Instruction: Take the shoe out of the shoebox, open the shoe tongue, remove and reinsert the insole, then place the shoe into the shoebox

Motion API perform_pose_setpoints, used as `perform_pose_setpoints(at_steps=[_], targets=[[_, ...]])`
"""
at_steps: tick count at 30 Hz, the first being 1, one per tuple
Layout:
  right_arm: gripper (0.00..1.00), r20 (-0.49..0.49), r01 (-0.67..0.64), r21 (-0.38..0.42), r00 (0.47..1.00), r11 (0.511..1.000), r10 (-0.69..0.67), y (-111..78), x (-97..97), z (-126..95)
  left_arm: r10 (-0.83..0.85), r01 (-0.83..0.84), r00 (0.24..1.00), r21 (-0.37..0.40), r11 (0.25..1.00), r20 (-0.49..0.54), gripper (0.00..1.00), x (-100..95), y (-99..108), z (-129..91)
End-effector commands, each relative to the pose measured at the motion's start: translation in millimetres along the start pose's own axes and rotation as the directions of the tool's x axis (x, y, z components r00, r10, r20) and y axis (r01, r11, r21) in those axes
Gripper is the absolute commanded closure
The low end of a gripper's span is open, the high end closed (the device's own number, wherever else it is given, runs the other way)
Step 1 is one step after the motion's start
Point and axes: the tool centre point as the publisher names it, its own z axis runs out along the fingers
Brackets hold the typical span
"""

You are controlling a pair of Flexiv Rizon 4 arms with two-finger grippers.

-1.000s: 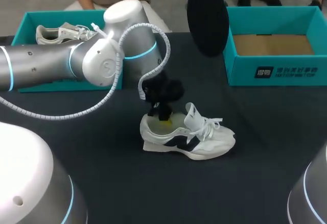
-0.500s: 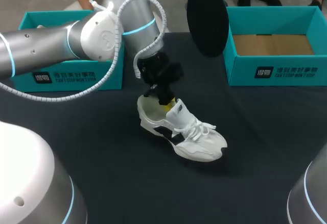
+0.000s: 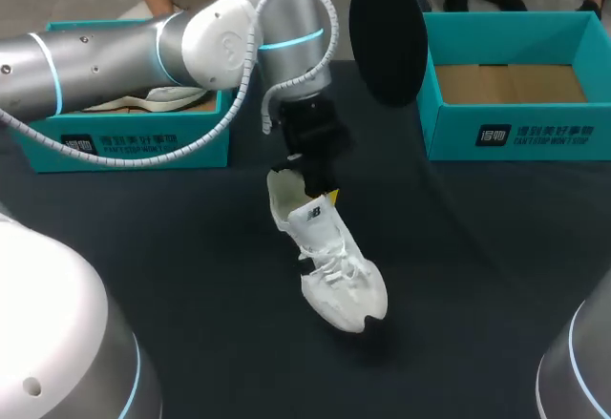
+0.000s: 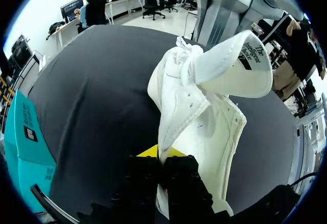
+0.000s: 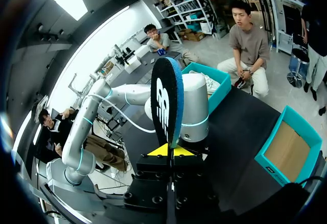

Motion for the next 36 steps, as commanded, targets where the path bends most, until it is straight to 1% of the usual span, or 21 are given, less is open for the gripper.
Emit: perform_pose_setpoints(at_steps=[1, 3, 9, 11, 16, 22, 36], targets=[[1.0, 0.0, -0.001, 0.003, 1.0, 1.0, 0.001, 1.1, -0.4, 0, 0.111, -0.113, 0.987, -0.015, 0.993, -0.114, 1.0, -5.2, -6, 1], [1.0, 0.0, -0.001, 0.003, 1.0, 1.0, 0.001, 1.1, -0.4, 0, 0.144, -0.149, 0.981, -0.029, 0.988, -0.127, 1.0, -5.1, -9, 4], [1.0, 0.0, -0.001, 0.003, 1.0, 1.0, 0.001, 1.1, -0.4, 0, 0.215, -0.222, 0.962, -0.024, 0.975, -0.171, 1.0, -4.2, -15, 15], [1.0, 0.0, -0.001, 0.003, 1.0, 1.0, 0.001, 1.1, -0.4, 0, 0.217, -0.225, 0.961, -0.031, 0.974, -0.173, 1.0, -3.6, -16, 19], [1.0, 0.0, -0.001, 0.003, 1.0, 1.0, 0.001, 1.1, -0.4, 0, 0.246, -0.253, 0.95, -0.013, 0.967, -0.19, 1.0, -1.2, -15, 28], [1.0, 0.0, -0.001, 0.003, 1.0, 1.0, 0.001, 1.1, -0.4, 0, 0.253, -0.261, 0.947, -0.018, 0.965, -0.199, 1.0, -0.7, -15, 38], [1.0, 0.0, -0.001, 0.003, 1.0, 1.0, 0.001, 1.1, -0.4, 0, 0.259, -0.271, 0.944, -0.032, 0.962, -0.204, 1.0, -3.5, -13, 53]])
